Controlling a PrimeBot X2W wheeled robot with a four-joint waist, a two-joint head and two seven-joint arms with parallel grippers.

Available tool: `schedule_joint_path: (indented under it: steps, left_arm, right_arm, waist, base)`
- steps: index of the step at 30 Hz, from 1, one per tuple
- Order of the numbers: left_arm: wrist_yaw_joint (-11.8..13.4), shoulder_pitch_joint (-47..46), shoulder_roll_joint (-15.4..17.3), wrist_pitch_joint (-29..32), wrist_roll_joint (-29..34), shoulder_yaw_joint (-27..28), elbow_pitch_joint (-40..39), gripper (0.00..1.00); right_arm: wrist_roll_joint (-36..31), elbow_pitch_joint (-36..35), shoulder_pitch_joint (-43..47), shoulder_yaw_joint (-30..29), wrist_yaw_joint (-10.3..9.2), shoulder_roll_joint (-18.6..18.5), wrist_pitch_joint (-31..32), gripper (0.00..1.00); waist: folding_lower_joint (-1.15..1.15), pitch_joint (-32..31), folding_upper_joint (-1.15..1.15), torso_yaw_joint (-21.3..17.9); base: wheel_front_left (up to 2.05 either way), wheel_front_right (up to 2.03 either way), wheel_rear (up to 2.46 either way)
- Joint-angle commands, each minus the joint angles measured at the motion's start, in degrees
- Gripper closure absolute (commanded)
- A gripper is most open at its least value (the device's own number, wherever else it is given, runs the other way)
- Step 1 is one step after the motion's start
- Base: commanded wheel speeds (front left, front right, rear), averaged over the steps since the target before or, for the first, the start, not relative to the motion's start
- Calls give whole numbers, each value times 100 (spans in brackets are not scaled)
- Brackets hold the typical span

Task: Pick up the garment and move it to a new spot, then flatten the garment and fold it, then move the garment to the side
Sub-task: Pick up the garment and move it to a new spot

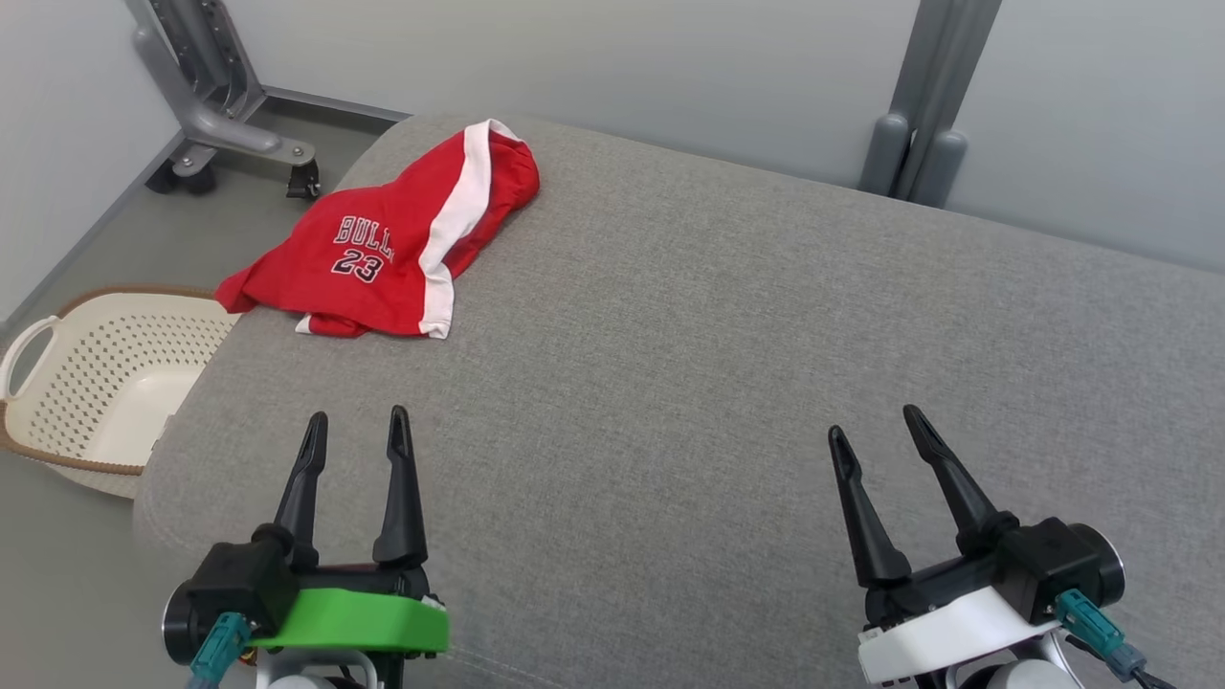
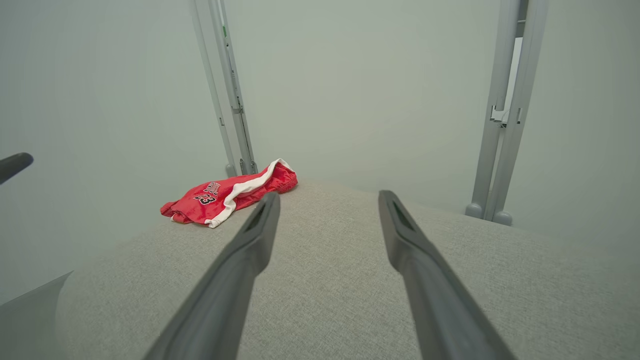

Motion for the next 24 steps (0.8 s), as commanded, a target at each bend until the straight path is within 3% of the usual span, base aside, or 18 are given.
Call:
schedule_joint_path:
  steps: [1, 11, 17, 24]
  left_arm:
    - [24, 42, 15, -16, -23, 22, 2, 0]
    - [8, -88, 15, -16, 38, 129, -180, 0]
    - [-178, -489, 16, -16, 283, 317, -84, 0]
    - [-491, -1527, 240, -9, 290, 737, 840, 0]
  right_arm:
    - [4, 21, 26, 19, -10, -16, 2, 0]
    - [-65, -98, -130, 71, -11, -17, 2, 0]
    - [-234, -211, -363, 51, -10, -24, 2, 0]
    - [-399, -408, -774, 16, -10, -225, 2, 0]
  waist:
    - [0, -19, 0, 98]
    - [0, 187, 0, 29]
    - [0, 698, 0, -193]
    - [0, 1517, 0, -569]
  base:
    - [0, 0, 0]
    - [0, 0, 0]
    - [0, 0, 0]
    - [0, 0, 0]
